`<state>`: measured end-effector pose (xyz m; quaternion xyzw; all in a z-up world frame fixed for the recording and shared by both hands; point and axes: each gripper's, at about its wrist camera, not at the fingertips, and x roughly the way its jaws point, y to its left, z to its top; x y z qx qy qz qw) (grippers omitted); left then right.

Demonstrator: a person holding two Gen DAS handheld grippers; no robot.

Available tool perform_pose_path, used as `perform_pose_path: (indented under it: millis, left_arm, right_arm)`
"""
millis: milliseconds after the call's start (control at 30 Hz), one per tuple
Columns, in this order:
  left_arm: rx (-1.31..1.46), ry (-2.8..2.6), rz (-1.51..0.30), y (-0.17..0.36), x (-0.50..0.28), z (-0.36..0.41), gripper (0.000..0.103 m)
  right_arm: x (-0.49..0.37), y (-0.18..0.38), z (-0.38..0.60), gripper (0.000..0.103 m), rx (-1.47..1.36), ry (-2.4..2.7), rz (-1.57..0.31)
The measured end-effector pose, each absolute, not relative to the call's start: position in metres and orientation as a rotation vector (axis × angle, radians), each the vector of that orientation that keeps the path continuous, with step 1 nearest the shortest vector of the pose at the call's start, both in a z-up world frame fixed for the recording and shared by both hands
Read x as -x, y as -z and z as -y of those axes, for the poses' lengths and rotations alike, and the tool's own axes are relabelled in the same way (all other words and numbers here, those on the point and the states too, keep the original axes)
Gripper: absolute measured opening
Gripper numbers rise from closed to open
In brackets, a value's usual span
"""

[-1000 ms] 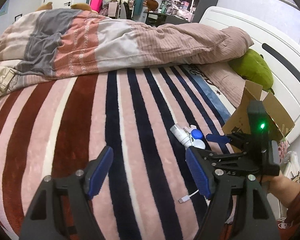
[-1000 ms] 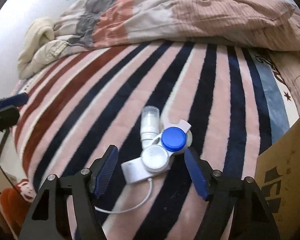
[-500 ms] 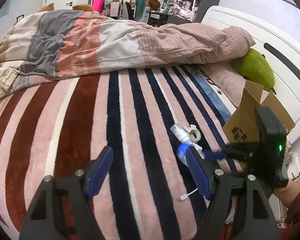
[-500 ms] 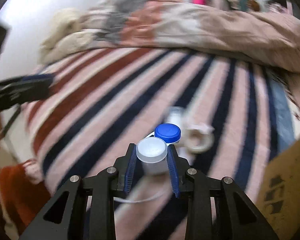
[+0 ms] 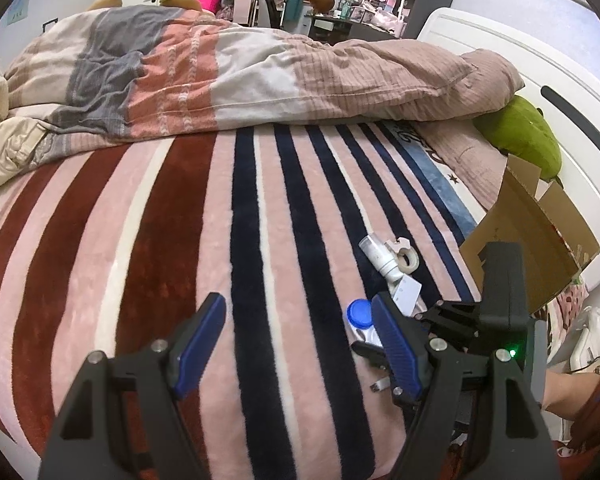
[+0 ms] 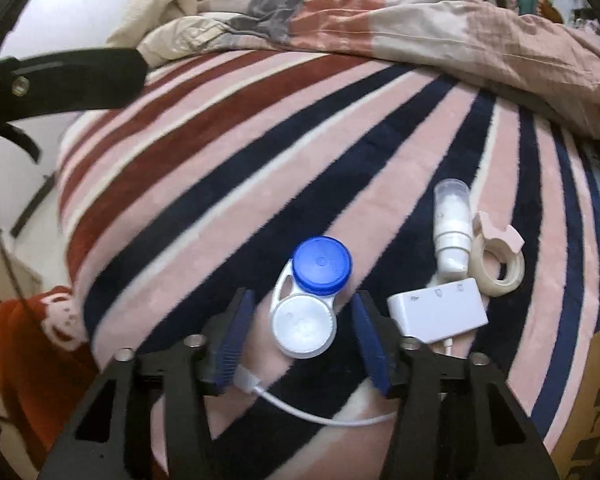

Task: Organize rigid objects
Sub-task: 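Grasp the blue-capped contact lens case with the right gripper, then carry the lens case into the cardboard box and open the right gripper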

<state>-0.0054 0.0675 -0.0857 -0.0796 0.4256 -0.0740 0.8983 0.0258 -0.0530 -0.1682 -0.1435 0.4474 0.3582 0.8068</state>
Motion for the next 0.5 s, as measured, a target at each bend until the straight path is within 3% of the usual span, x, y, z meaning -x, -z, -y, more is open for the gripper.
perform_pose_path:
  millis: [367, 433, 467, 500]
  left_arm:
    - [0.261, 0.300, -0.898, 0.083, 0.001, -0.057, 0.069]
    - [0.279, 0.340, -0.894, 0.078, 0.000, -0.050, 0.046]
    - [0.267, 0.348, -0.893, 0.072, -0.001, -0.045, 0.028]
    - [0.253, 0.363, -0.889, 0.066, -0.002, -0.040, 0.026]
  right_arm:
    - [-0.002, 0.123, 0.058, 0.026, 0.348, -0.881, -0.777]
    - [0.000, 0.108, 0.059, 0.026, 0.329, -0.930, -0.759]
    - [0.001, 0.100, 0.060, 0.026, 0.316, -0.956, -0.751]
    - [0.002, 0.090, 0.061, 0.026, 0.303, -0.977, -0.736]
